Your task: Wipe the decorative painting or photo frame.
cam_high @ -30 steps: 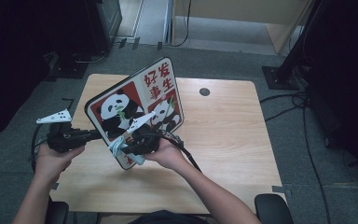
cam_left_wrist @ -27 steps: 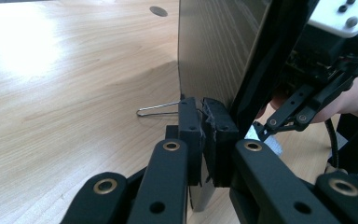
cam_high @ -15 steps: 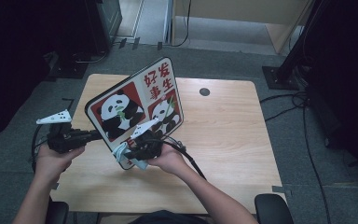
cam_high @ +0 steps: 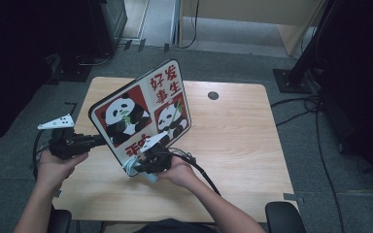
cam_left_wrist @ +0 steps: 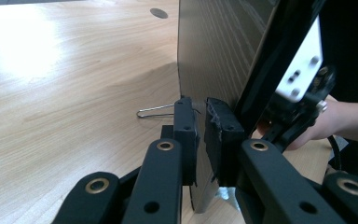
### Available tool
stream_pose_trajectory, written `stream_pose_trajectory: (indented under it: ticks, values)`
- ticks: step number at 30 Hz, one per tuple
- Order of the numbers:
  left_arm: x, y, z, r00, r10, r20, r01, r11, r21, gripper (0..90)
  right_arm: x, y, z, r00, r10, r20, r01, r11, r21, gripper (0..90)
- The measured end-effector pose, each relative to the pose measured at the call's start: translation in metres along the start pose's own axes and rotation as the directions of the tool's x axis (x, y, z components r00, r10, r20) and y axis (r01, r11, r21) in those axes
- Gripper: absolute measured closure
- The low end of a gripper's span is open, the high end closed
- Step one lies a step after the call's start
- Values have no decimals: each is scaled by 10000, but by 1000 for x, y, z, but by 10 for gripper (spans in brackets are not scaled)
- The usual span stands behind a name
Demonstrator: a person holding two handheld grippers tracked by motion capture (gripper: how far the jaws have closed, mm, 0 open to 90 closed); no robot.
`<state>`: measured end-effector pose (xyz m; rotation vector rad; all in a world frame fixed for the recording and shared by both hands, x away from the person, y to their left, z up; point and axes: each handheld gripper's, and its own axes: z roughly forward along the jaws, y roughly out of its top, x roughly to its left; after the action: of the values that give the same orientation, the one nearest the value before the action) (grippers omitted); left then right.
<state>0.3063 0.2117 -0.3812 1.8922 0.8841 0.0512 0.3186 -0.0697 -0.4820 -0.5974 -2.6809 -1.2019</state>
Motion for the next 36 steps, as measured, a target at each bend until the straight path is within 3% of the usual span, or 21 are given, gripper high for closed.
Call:
stream_pose_trajectory:
  ticks: [5, 10, 19, 28, 36]
  values:
    - [0, 0, 0, 10000, 14, -3, -14, 10000, 9, 825, -4, -10, 6, 10000, 46, -46, -46, 10000, 47, 799]
    - [0, 0, 0, 10000, 37, -7, -37, 10000, 0, 817, -6, -16, 8, 9998, 127, 132, -134, 9987, 488, 799]
    - [1, 0, 0, 10000, 64, 41, -64, 10000, 34, 801, -5, -12, 2, 9999, 169, 22, -170, 9975, 683, 799]
    - [3, -1, 0, 10000, 69, -41, -68, 10000, 53, 744, 4, 16, -24, 9999, 91, 146, -94, 9997, 216, 800]
    - [4, -1, -1, 9999, 158, -37, -158, 9999, 47, 749, 14, 48, -45, 9999, 5, 148, -4, 10000, -73, 800]
